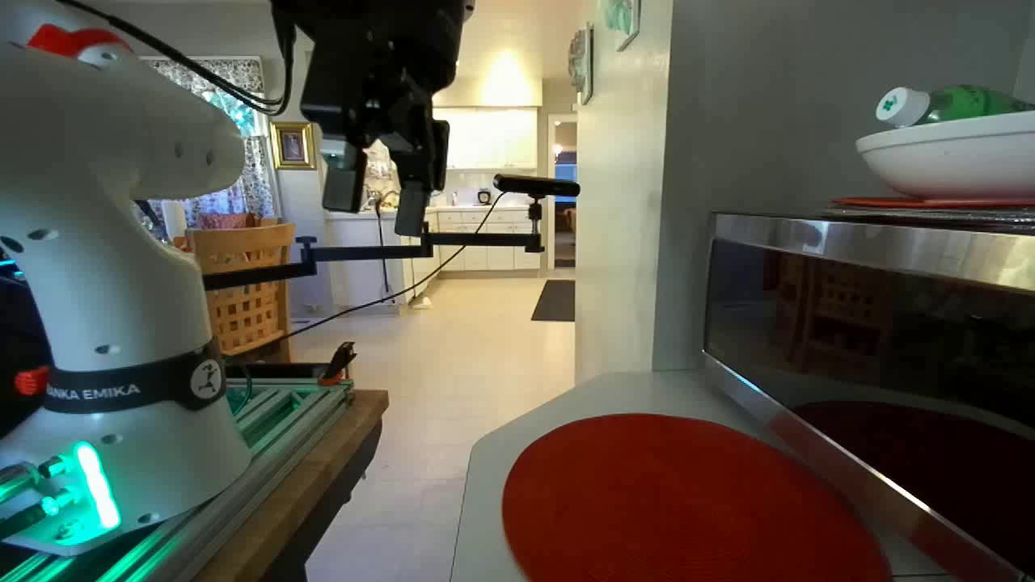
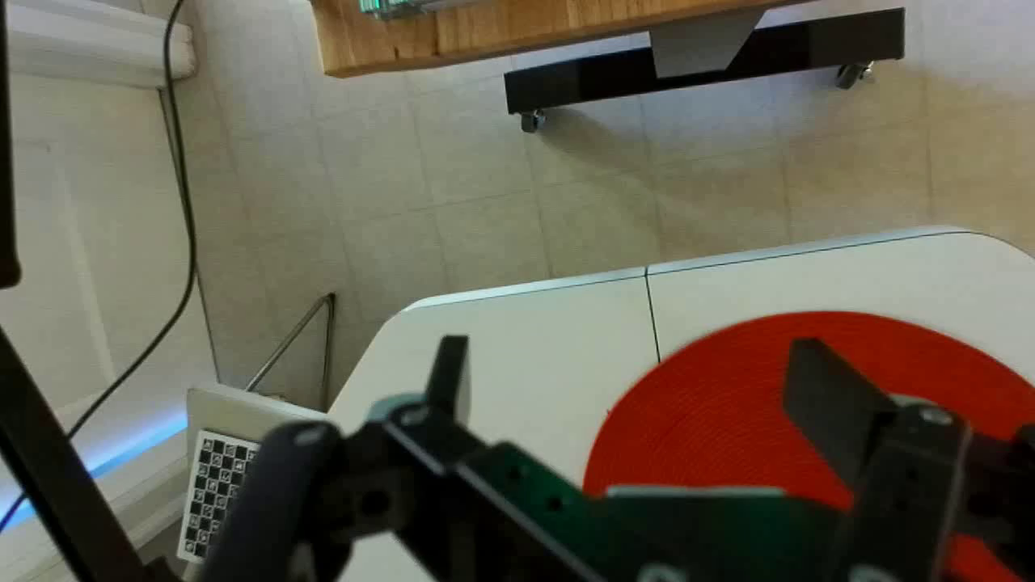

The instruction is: Put the bottle on the countertop

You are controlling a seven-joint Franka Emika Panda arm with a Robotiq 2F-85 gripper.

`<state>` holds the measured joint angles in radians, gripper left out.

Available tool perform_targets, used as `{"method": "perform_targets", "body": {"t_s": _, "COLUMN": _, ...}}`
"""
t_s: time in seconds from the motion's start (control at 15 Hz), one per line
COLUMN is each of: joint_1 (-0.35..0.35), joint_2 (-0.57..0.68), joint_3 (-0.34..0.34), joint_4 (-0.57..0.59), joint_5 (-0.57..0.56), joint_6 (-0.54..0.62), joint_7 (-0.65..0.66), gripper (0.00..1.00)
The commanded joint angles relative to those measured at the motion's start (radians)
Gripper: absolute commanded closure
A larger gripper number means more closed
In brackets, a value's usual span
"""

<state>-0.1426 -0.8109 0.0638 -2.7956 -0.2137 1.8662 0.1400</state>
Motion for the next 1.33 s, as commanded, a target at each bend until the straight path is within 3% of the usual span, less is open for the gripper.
{"method": "perform_targets", "body": {"t_s": 0.0, "joint_1": 0.015, "joint_2": 0.003, "joint_3": -0.014, "joint_4": 0.000, "joint_5": -0.009, "joint_6": -0.004, "joint_7": 0.009, "gripper": 0.00}}
{"method": "perform_targets", "body": {"t_s": 0.47, "joint_1": 0.015, "joint_2": 0.016, "joint_3": -0.027, "joint_4": 0.020, "joint_5": -0.002, "joint_6": 0.016, "joint_7": 0.002, "gripper": 0.00}}
{"method": "perform_targets", "body": {"t_s": 1.27, "joint_1": 0.075, "joint_2": 0.105, "joint_3": -0.078, "joint_4": 0.256, "joint_5": 0.038, "joint_6": 0.235, "joint_7": -0.083, "gripper": 0.00}}
